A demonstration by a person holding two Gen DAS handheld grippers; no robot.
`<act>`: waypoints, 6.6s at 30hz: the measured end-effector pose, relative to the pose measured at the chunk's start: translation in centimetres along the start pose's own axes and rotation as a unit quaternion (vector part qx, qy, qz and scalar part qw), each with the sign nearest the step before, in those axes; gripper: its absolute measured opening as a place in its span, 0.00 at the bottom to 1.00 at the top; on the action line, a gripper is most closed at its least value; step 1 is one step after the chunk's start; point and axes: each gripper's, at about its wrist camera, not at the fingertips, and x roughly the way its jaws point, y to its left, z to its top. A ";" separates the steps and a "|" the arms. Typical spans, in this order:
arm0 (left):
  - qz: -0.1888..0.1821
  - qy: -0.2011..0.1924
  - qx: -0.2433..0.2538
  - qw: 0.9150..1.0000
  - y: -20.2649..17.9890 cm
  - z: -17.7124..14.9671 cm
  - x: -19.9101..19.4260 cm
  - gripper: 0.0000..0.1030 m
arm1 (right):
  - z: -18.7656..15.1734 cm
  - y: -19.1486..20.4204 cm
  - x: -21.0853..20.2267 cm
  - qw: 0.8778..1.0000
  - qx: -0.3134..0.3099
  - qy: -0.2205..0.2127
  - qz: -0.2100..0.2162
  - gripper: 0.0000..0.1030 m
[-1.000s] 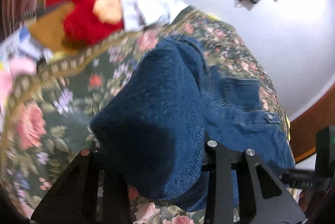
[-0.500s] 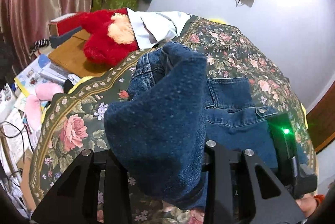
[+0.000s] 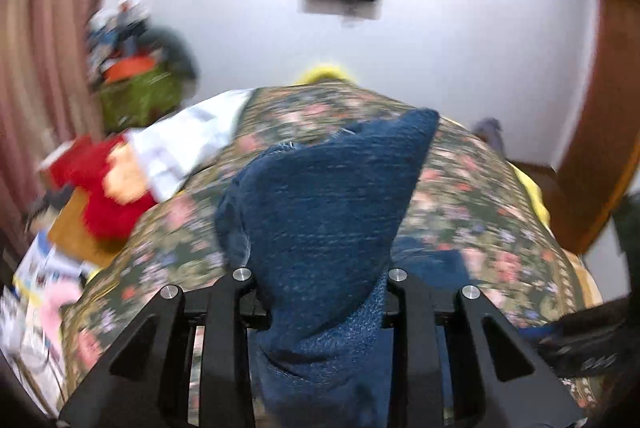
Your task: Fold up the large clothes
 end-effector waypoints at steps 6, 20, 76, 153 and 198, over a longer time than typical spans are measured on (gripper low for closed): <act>-0.069 0.059 0.096 0.991 -9.6 -3.1 2.5 0.28 | -2.6 -6.1 -9.0 0.996 0.031 -0.061 -0.057 0.16; -0.141 0.119 0.148 0.972 -11.0 -8.0 -2.1 0.59 | -5.7 -6.0 -12.5 0.993 0.015 -0.086 -0.075 0.16; -0.093 0.197 -0.080 0.973 10.8 -8.3 2.7 0.83 | -1.2 -6.2 -5.4 0.997 0.025 -0.043 -0.061 0.99; -0.033 0.202 -0.067 0.976 18.4 -13.5 -0.3 0.70 | -0.8 6.3 13.4 0.985 -0.049 0.155 0.063 0.56; 0.068 0.181 0.072 0.978 14.5 -14.6 -2.5 0.78 | -4.4 7.6 9.3 0.982 -0.166 0.057 -0.076 0.76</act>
